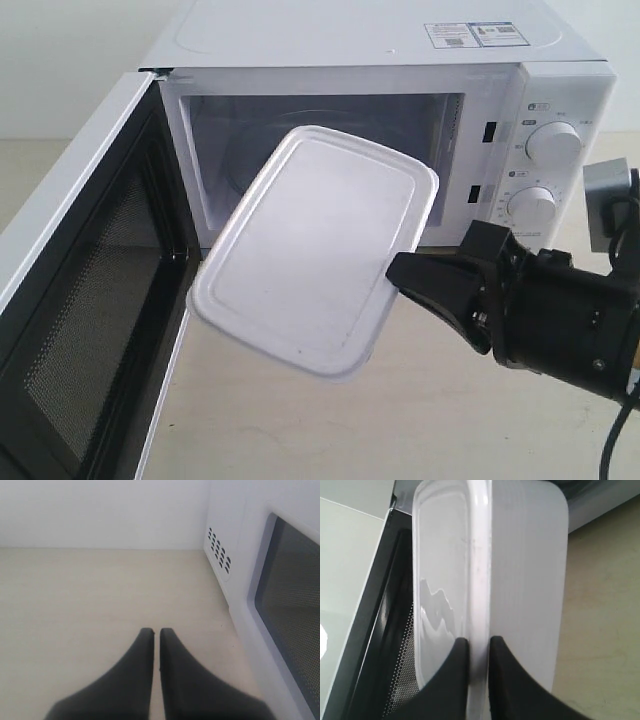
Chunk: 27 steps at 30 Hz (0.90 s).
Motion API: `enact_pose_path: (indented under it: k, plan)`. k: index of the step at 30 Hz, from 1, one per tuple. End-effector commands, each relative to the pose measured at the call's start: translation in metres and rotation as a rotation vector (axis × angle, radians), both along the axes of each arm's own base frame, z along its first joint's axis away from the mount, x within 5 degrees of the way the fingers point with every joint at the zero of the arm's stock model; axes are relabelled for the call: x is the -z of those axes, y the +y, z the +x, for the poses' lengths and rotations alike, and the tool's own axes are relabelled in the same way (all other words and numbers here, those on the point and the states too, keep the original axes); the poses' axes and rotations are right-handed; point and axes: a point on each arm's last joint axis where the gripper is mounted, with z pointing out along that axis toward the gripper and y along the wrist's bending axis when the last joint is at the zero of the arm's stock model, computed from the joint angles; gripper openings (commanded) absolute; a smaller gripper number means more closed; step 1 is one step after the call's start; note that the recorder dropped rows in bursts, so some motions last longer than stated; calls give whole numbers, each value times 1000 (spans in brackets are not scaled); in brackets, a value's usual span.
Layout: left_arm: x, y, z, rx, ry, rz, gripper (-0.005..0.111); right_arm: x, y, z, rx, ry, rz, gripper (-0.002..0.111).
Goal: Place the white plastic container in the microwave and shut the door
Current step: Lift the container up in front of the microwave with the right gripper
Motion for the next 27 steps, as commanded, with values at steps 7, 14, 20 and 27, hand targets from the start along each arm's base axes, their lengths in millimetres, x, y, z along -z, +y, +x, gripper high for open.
enact_pose_path:
  k: [7, 14, 20, 27]
  plan:
    - [0, 0, 0, 1, -14, -10, 4, -17, -4, -9, -8, 11, -6, 0]
    - [0, 0, 0, 1, -14, -10, 4, -40, -11, -14, -1, -33, -124, 0]
    - [0, 0, 0, 1, -14, -10, 4, -59, -22, -21, 59, -61, -186, 0]
    - [0, 0, 0, 1, -14, -10, 4, -61, -35, -28, 129, -133, -263, 0]
